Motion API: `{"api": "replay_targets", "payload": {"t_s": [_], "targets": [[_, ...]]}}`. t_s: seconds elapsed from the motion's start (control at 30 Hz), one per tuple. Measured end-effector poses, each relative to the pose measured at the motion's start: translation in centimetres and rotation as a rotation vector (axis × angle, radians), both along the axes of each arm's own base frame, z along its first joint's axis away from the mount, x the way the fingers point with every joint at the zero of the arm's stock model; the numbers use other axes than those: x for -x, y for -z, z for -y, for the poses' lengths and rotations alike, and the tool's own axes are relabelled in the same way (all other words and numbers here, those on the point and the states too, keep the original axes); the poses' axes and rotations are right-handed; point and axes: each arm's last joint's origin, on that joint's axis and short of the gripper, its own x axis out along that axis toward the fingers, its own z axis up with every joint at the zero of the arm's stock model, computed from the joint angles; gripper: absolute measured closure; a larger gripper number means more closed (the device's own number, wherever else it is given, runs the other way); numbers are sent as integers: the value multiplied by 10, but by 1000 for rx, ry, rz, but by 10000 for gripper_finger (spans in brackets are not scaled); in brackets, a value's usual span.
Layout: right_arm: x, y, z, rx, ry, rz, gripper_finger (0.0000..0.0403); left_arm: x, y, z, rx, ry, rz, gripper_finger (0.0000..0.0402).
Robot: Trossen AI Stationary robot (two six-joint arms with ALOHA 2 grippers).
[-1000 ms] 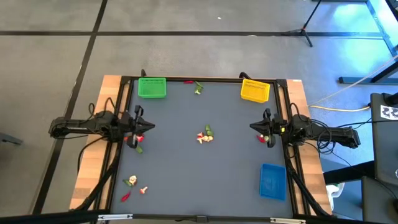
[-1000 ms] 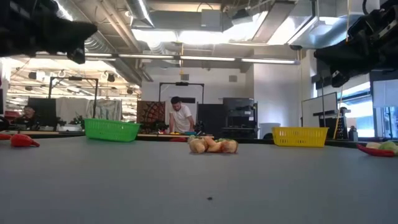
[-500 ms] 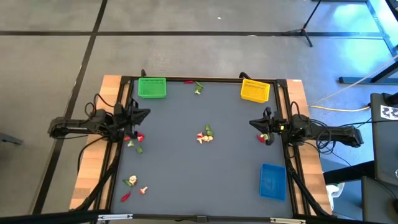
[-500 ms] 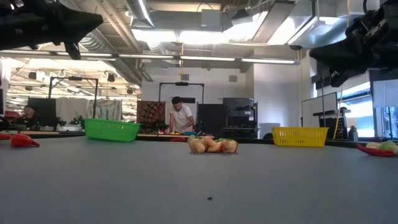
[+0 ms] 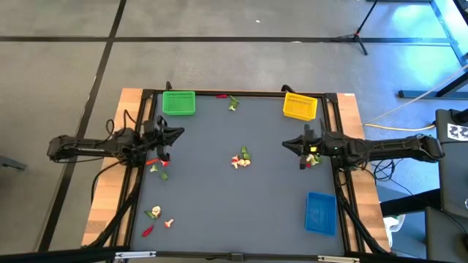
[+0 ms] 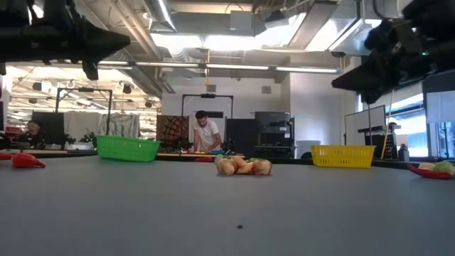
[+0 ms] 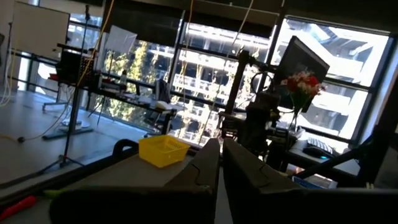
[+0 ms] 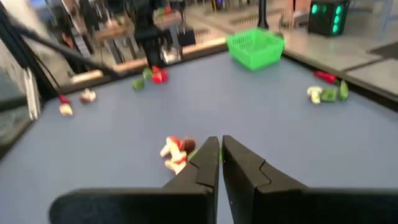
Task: Sort produce into baskets
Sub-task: Put the green chili pepper into the yellow bin
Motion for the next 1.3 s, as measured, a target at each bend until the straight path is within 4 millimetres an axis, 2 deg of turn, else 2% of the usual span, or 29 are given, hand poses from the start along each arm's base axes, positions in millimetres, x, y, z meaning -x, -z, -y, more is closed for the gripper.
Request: {"api": "replay_targets", "payload": {"t_s": [0.43, 0.53, 0.77, 0.9, 1.3], "targets": [[-64, -10, 3, 52, -28, -217, 379, -4, 5, -4, 40, -26, -42, 384], [-81, -9, 3, 68, -38, -260, 366, -4, 5, -4, 31, -29, -45, 384], [-114, 6, 3, 69, -101, -354, 290, -4, 5, -4, 12, -33, -51, 384], [-127, 18, 4, 63, -106, -407, 261, -4, 5, -4, 18, -33, -50, 384], [-150, 49, 4, 49, -135, -399, 253, -4, 5, -4, 21, -33, -49, 384]]}}
